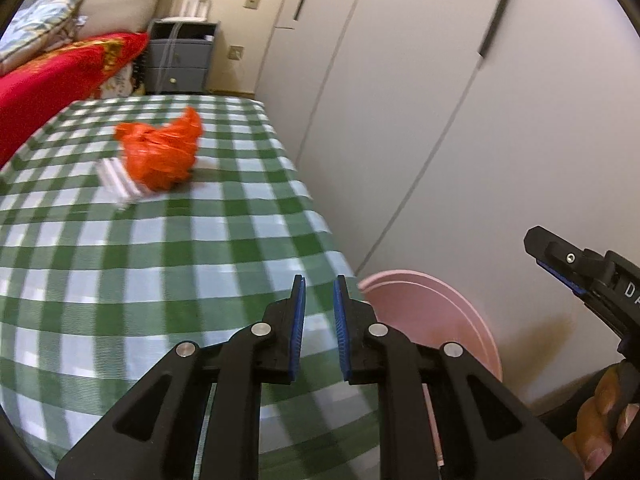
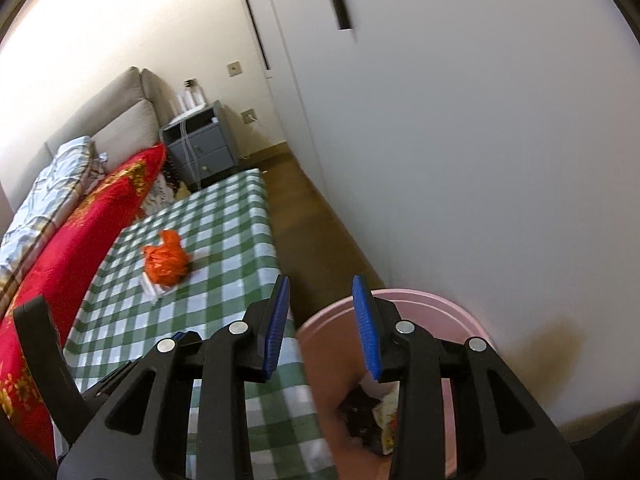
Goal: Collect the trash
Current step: 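Move both tools back over the clear plastic tubes and orange bag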
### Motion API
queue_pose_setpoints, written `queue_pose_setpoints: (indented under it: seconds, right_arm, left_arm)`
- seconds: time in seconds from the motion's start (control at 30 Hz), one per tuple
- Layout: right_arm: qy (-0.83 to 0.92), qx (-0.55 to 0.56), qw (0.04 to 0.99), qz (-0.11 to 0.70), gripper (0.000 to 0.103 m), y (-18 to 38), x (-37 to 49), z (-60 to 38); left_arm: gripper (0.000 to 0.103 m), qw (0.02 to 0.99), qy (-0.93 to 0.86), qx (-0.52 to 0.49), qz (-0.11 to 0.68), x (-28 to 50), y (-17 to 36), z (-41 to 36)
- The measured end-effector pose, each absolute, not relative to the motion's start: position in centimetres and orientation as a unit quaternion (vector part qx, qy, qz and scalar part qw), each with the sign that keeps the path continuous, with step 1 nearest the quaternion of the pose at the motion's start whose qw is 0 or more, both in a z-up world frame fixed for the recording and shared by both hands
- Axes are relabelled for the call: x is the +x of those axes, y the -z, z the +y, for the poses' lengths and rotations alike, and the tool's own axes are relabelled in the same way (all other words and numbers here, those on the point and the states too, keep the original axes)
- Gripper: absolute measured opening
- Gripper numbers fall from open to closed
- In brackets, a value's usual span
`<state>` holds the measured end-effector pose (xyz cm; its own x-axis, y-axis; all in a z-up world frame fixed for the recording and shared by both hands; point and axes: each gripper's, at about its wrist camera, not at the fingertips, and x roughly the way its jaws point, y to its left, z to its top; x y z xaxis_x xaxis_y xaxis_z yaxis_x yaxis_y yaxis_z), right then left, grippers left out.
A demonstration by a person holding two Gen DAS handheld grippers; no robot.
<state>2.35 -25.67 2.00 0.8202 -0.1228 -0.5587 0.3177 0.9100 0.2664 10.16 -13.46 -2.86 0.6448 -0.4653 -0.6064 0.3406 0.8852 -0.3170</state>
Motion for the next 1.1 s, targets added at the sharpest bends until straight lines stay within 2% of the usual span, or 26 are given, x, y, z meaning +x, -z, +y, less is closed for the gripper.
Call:
queue_pose_setpoints:
  seconds: [0.67, 1.1]
  right_arm:
    - [0.003, 0.175, 0.951, 0.256, 0.034, -1.1, 8.7, -19.5]
    - [-0.053, 0.192, 0.945, 0.259, 0.034, -0.1, 14.6, -16.8]
  left_arm:
    - [0.015, 0.927, 0.085, -0.125, 0.343, 14.4, 3.8, -4.9]
    - [0.015, 0.925, 0.041, -0.158, 0.343, 18.4, 4.8, -2.1]
